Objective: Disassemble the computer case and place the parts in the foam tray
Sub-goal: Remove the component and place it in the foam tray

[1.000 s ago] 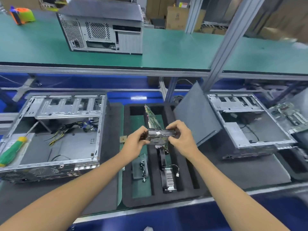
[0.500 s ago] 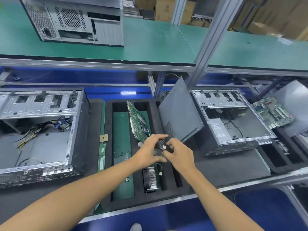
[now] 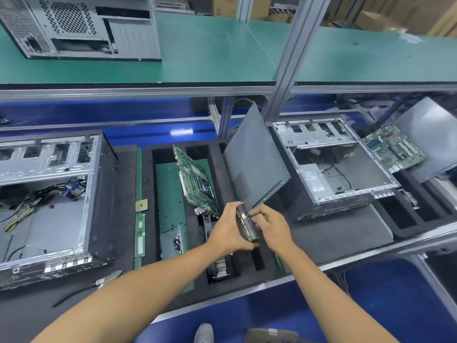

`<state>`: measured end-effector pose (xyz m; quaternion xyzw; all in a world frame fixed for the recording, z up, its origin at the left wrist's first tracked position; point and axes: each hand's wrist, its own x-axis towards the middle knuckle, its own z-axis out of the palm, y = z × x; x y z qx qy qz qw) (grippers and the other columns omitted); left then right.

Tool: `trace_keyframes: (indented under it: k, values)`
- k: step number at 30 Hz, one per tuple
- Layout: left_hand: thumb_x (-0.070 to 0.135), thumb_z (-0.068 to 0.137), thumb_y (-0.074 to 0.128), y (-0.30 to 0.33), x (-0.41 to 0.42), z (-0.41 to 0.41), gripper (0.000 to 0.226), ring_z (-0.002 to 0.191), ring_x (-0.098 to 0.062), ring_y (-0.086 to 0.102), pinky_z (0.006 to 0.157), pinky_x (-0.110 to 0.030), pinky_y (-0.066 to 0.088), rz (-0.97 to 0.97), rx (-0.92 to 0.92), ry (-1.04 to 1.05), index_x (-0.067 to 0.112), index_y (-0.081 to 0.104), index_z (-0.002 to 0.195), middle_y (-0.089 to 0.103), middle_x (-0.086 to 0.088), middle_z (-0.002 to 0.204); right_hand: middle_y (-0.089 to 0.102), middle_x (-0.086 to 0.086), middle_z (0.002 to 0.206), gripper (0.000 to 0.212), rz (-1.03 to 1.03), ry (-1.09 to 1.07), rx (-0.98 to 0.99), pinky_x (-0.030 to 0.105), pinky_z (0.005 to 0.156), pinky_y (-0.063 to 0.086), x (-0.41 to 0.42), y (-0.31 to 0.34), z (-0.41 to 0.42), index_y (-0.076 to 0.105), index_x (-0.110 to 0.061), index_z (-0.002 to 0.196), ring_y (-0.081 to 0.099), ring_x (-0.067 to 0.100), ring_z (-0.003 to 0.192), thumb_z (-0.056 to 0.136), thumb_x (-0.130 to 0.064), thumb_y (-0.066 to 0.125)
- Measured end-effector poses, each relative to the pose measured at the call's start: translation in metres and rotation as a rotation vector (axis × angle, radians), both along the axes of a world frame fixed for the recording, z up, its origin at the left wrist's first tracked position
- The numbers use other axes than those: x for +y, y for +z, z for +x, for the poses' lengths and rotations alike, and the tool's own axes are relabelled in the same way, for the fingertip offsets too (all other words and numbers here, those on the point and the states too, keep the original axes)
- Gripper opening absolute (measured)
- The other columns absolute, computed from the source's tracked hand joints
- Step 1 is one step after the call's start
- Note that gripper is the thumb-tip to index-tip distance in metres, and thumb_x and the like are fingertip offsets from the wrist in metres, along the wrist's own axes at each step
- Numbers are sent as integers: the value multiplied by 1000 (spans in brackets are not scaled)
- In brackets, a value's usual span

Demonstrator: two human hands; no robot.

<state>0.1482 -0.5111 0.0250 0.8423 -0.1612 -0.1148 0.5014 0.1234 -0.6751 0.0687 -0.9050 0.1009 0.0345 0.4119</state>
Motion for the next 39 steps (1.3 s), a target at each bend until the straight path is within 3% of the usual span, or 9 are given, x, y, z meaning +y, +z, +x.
trace_keyframes:
  k: [6,14,16,20,25,29,32,35,39]
  values:
    - [38,50,93,-4,-16,4,105,103,0,54,88,-28,54,-23,-12,-166,36,30,134,33,10,124,74,-7,83,27,118,-106,40,53,73,58,-15,-20,-3,68,-34,94,69,19,76,81,-41,45]
    - [43,52,93,-6,-24,3,107,105,-13,52,94,-35,53,74,-55,-251,27,29,137,27,6,125,64,-5,75,4,248,-111,23,23,62,46,-20,-22,-7,60,-27,83,55,6,65,84,-28,56]
    - [45,52,93,-13,-17,-1,110,103,-18,52,89,-38,55,123,-63,-257,25,27,138,25,5,125,61,-7,74,7,291,-54,44,19,63,46,-16,-23,-9,59,-26,81,54,5,66,85,-20,61]
    - [53,53,91,-21,-10,-9,112,97,-23,53,81,-42,56,226,-53,-249,18,26,138,23,2,126,63,-3,75,8,302,-12,166,34,60,53,-10,-28,-12,62,-15,86,57,9,66,91,-9,60]
    - [52,52,92,-15,-22,-9,113,85,-20,53,63,-35,49,397,-93,-266,23,24,137,23,5,125,68,-1,74,14,283,-30,149,12,51,44,-20,-24,-11,63,-16,83,56,0,61,93,-9,56]
    - [57,53,91,-12,-32,-7,117,99,-26,59,77,-41,55,528,-86,-244,20,25,143,33,1,133,71,-3,79,19,238,-41,182,19,55,52,-28,-32,-10,66,-20,89,61,3,67,98,-10,53]
    - [55,54,93,-14,-43,-2,120,110,-28,59,86,-42,55,604,-47,-207,17,27,147,38,-1,134,73,4,98,25,168,-53,261,35,77,59,-27,-40,-6,69,-16,107,66,18,87,100,-10,45]
    - [50,54,96,-24,-48,-1,123,113,-27,59,89,-39,54,653,-16,-174,16,26,150,39,-3,135,70,1,111,34,118,-23,314,17,77,50,-25,-44,-8,64,-18,127,65,14,96,101,-13,43]
    - [44,61,94,-33,-54,1,130,127,-26,54,103,-39,49,669,27,-159,15,13,160,37,-5,145,67,-1,124,42,153,35,405,19,86,50,-21,-49,-13,52,-20,140,63,13,108,99,-14,49]
